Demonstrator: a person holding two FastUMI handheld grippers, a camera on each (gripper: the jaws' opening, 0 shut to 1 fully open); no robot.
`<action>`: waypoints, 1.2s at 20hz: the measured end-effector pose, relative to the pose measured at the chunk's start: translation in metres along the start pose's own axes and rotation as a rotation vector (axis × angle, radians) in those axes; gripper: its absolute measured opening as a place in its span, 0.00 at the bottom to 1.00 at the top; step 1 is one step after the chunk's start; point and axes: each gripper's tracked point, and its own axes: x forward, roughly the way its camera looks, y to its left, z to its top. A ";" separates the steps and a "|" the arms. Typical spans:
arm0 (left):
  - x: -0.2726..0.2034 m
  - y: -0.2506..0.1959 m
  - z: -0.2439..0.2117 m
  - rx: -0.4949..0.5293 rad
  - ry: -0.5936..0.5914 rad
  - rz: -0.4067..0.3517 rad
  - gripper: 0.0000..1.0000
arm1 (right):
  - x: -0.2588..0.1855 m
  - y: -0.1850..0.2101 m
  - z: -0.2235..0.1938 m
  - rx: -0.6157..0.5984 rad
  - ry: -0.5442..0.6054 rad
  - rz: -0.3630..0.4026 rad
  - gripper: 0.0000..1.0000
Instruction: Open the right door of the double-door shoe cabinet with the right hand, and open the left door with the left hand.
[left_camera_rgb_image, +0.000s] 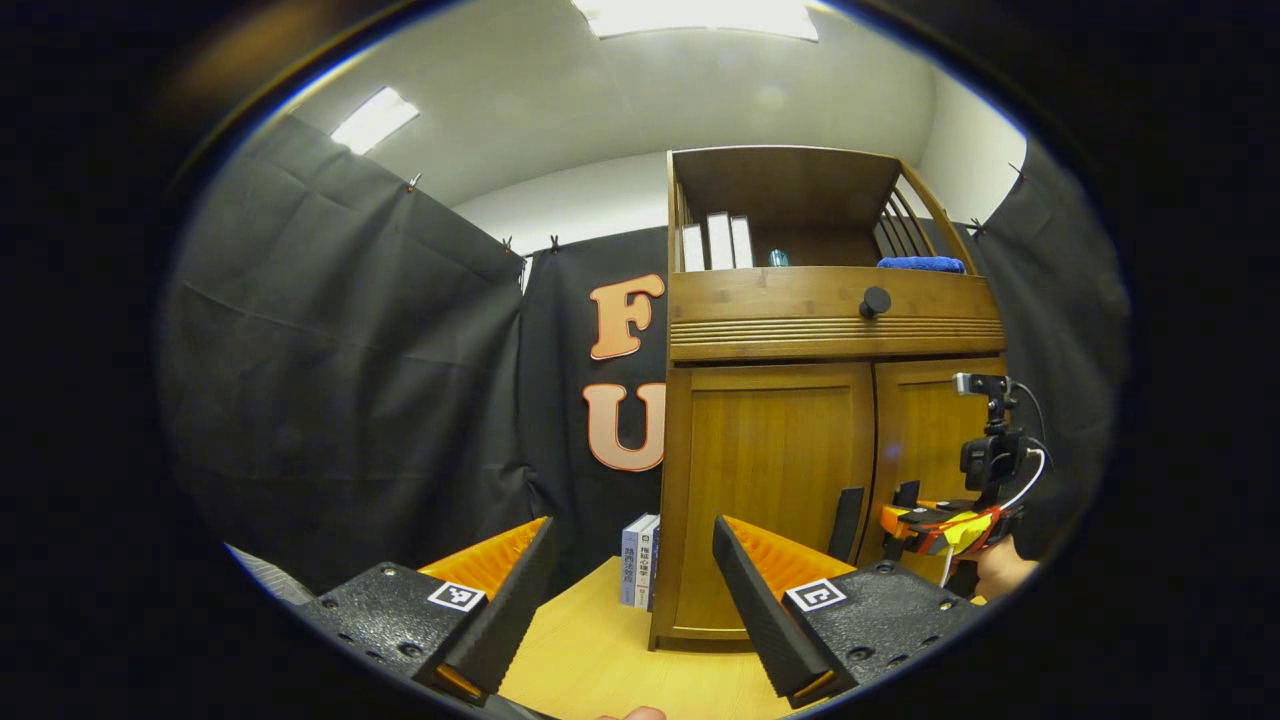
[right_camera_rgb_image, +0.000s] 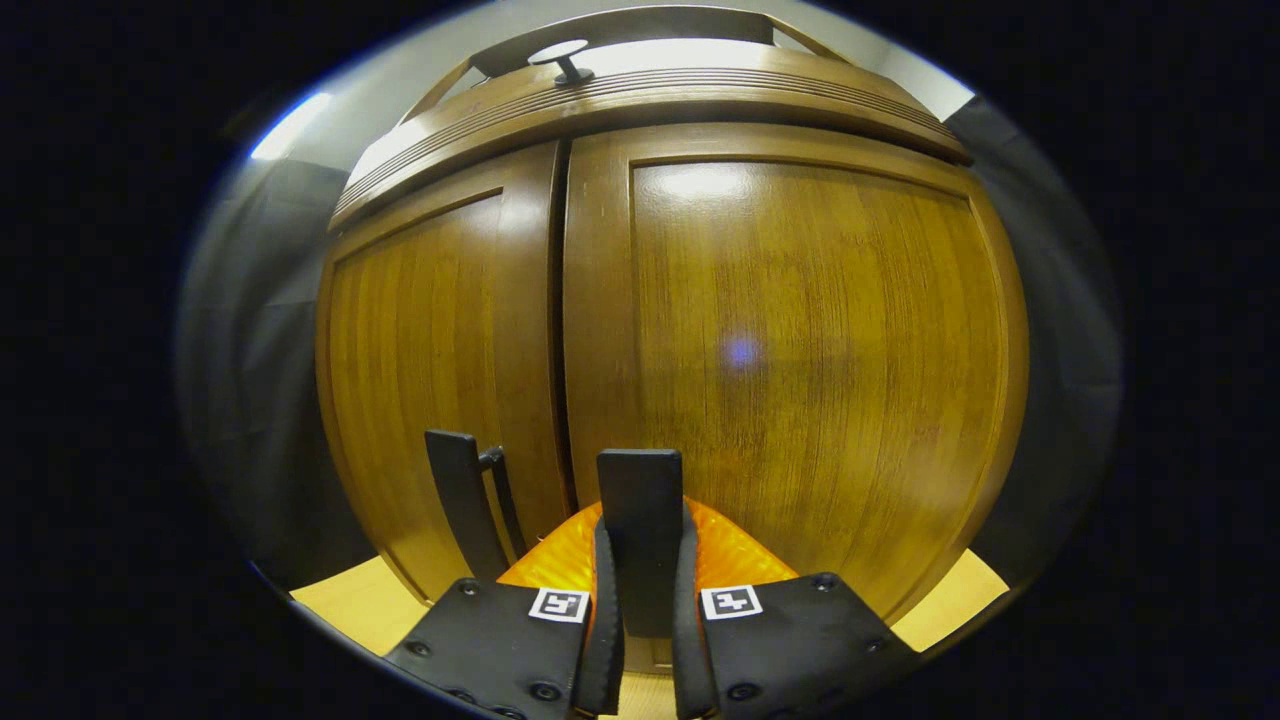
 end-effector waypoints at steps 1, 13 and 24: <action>-0.002 -0.001 0.002 -0.005 -0.003 0.000 0.94 | -0.002 -0.001 0.000 0.003 0.000 -0.004 0.28; -0.013 -0.015 0.002 -0.058 -0.014 -0.040 0.92 | -0.031 0.004 0.020 0.044 0.042 0.053 0.31; -0.003 -0.021 -0.007 -0.044 -0.004 -0.021 0.92 | -0.065 -0.019 0.025 0.067 0.028 0.029 0.27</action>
